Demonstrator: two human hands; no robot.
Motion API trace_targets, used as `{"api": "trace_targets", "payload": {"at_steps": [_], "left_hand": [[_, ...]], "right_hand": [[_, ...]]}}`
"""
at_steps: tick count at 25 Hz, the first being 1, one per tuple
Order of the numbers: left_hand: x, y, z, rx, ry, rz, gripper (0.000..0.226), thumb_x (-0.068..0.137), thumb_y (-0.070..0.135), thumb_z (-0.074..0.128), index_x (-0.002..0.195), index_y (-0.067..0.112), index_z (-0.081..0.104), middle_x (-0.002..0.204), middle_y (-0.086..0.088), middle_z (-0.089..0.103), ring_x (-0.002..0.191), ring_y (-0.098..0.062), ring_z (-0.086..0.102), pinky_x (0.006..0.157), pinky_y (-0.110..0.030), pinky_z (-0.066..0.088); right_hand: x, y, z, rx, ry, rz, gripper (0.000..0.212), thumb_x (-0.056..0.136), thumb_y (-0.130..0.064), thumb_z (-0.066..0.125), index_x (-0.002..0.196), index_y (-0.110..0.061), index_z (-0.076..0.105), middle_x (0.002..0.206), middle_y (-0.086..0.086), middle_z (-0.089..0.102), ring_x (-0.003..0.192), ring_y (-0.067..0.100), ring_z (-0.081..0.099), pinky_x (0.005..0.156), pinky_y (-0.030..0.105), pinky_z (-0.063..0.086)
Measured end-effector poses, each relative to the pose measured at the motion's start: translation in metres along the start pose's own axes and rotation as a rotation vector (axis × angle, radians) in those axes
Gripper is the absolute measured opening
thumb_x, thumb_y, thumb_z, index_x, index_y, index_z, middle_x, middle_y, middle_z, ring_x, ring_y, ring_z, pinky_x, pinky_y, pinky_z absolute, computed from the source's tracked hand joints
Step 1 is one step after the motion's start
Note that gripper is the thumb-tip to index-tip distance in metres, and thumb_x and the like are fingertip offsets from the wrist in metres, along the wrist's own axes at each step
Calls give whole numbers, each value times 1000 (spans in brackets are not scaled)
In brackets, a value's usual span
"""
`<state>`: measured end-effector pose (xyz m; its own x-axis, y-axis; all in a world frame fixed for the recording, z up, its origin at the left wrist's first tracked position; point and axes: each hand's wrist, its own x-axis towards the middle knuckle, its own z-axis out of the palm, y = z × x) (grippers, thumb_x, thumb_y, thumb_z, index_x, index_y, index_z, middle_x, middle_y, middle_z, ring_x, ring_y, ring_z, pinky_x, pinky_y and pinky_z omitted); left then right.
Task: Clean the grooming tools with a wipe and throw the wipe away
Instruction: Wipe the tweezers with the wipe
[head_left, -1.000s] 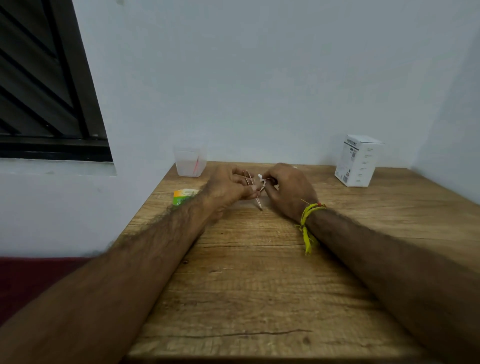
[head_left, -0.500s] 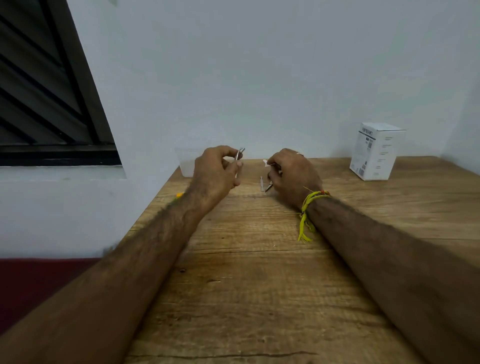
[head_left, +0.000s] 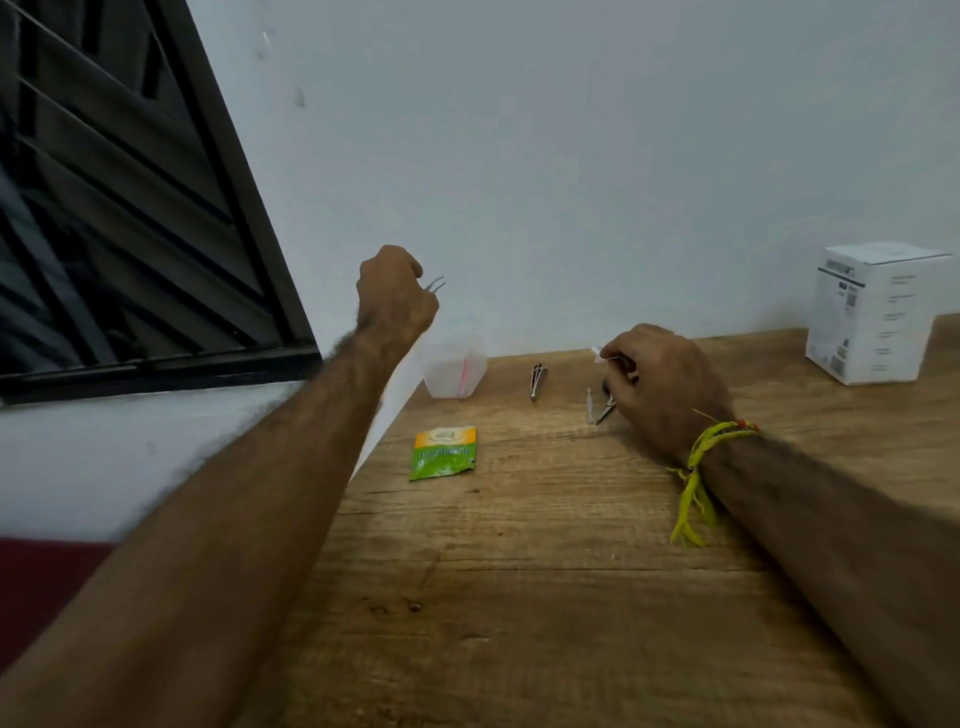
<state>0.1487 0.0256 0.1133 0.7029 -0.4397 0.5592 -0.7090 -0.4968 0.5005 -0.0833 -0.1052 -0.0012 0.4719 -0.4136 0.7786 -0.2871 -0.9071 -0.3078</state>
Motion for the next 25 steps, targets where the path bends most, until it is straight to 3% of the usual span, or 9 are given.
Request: {"api": "trace_targets", "payload": {"at_steps": [3,9,15,17,20,25], "left_hand": [[19,2,7,164,-27,-9,27,81,3,74,106,2,66,107,-13,68,100,-31,68,76,-31,56],[20,9,29,317,-221,-24,21,76,1,74,92,-1,62,105,-20,70,94,-34,71,81,-41,61],[15,10,37,416,-168,0,23,86,9,69,105,2,59,113,-17,66,103,-34,66,76,-33,53],[6,15,29,378,-84,59,30,87,17,75,111,4,62,112,-12,68,103,-31,66,76,-34,52],[-33,21,23,148,-32,195,29,88,29,77,112,14,71,106,-3,73,102,-24,67,88,-39,56],[-121,17,37,-39,-216,245,7,84,31,79,86,25,75,71,17,65,76,-5,64,75,-28,56]], "right_hand": [[0,-1,1,20,-3,5,9,90,-13,66,95,-8,71,93,6,68,90,28,63,78,45,52],[1,0,2,22,-3,21,10,89,-14,67,97,-10,71,94,5,68,89,26,63,77,42,54],[0,2,2,46,36,42,9,86,-11,67,94,-11,72,90,3,67,84,24,63,75,40,54],[0,3,1,51,65,46,8,86,-10,67,92,-10,72,88,3,66,83,24,63,74,40,54],[2,3,0,58,95,59,11,86,-8,65,94,-9,72,89,5,67,83,24,63,76,40,54],[4,11,-7,135,292,203,12,83,-3,66,92,-6,74,90,8,71,83,24,65,78,40,56]]}}
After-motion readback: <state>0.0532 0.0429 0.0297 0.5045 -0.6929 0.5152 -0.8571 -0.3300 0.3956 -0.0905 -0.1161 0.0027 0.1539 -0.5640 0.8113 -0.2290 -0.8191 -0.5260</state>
